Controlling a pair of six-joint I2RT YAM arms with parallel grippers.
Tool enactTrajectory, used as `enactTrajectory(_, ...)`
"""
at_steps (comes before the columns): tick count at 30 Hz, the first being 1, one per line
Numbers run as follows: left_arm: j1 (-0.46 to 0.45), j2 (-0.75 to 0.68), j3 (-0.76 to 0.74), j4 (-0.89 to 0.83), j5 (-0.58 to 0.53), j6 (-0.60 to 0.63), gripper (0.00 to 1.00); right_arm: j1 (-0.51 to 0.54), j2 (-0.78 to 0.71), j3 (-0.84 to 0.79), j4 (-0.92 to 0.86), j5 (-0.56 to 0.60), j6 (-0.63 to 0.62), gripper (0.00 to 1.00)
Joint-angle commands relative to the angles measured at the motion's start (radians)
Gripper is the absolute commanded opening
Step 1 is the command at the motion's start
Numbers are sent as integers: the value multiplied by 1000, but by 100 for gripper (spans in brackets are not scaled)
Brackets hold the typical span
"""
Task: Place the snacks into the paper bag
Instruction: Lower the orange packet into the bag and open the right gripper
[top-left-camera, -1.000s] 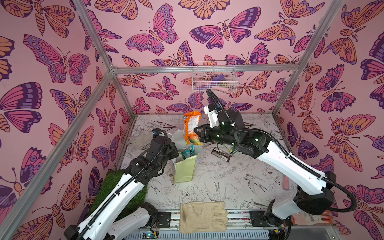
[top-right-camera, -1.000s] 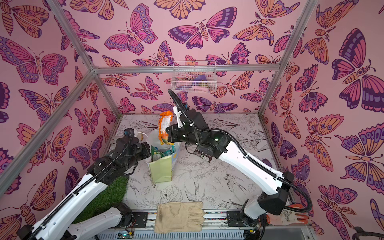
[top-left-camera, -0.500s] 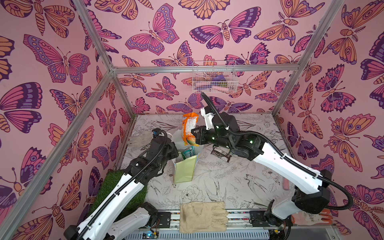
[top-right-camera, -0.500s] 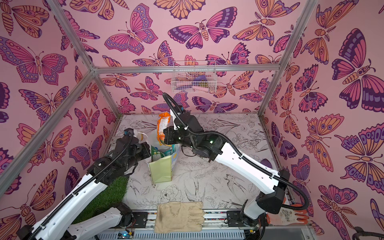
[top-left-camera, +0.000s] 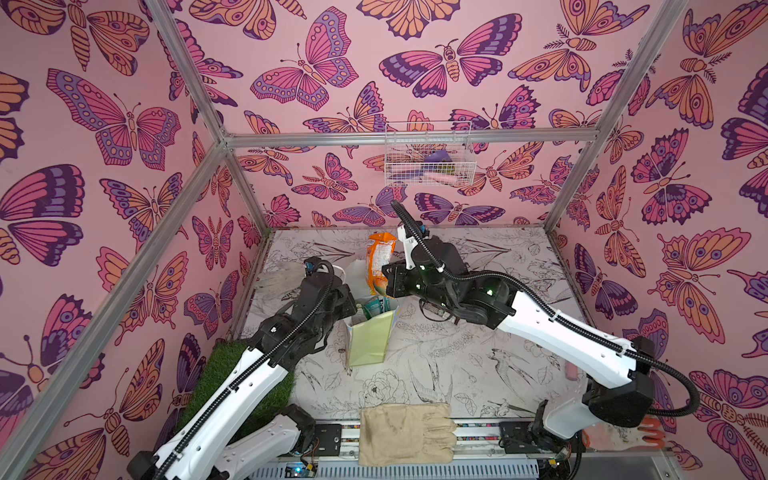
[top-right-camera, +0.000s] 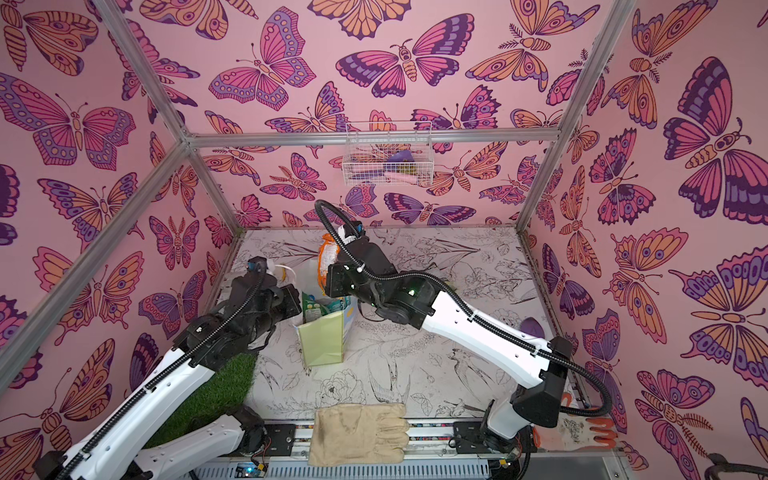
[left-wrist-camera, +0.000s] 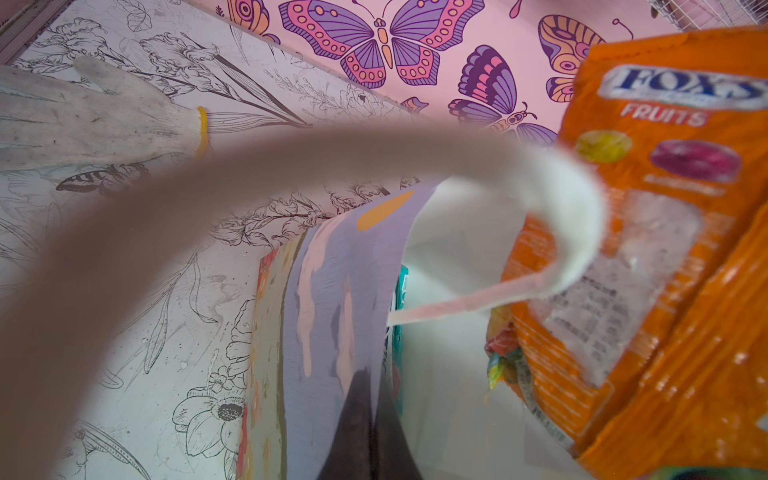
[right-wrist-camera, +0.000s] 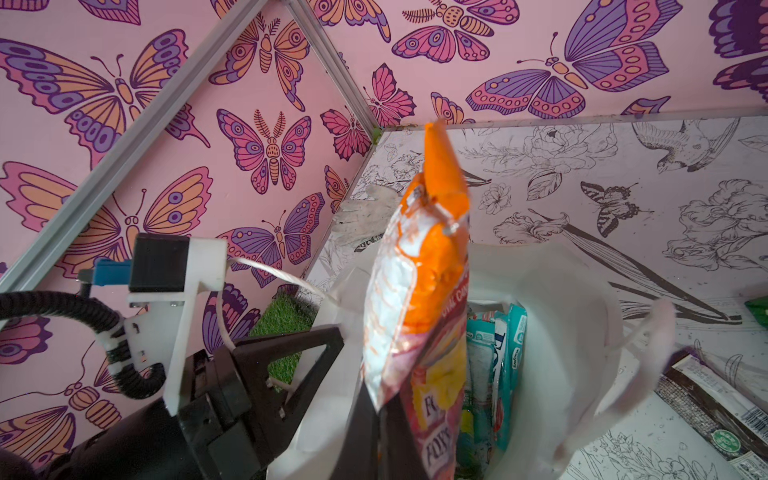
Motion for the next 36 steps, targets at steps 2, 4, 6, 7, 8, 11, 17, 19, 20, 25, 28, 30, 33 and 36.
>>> enactTrajectory(2, 0, -30, -7, 34, -16, 10, 0, 17, 34, 7, 44, 64, 2, 0)
enactTrajectory(4, 0, -32, -7, 35, -18, 11, 0, 19, 39, 14, 39, 65, 4, 0)
enactTrajectory(6, 0, -31, -7, 34, -18, 11, 0, 19, 44, 22, 33, 59, 1, 6)
enactTrajectory(7, 0, -31, -7, 35, -18, 12, 0, 20, 44, 25, 36, 48, -3, 13)
enactTrajectory(8, 0, -30, -7, 34, -18, 11, 0, 21, 45, 29, 37, 41, -5, 19)
enactTrajectory(11, 0, -29, -7, 35, -18, 11, 0, 24, 44, 29, 44, 28, -8, 33)
enactTrajectory(17, 0, -34, -8, 34, -19, 11, 0, 25, 39, 29, 43, 3, -7, 37)
enactTrajectory(19, 0, -35, -9, 34, -19, 10, 0, 25, 34, 23, 41, 4, -5, 37)
enactTrajectory(20, 0, -35, -8, 34, -19, 11, 0, 25, 30, 20, 42, 5, -3, 37)
enactTrajectory(25, 0, -34, -10, 34, -19, 9, 0, 25, 11, 7, 43, 17, -7, 38)
enactTrajectory(28, 0, -34, -11, 34, -19, 10, 0, 25, 3, 2, 37, 27, -12, 42)
enactTrajectory(30, 0, -36, -13, 34, -21, 11, 0, 25, 1, -2, 32, 34, -17, 47)
enactTrajectory(33, 3, -41, -16, 34, -24, 12, 0, 25, -37, -13, 30, 47, -25, 53)
enactTrajectory(36, 1, -43, -18, 34, -25, 12, 0, 25, -61, -27, 27, 66, -35, 59)
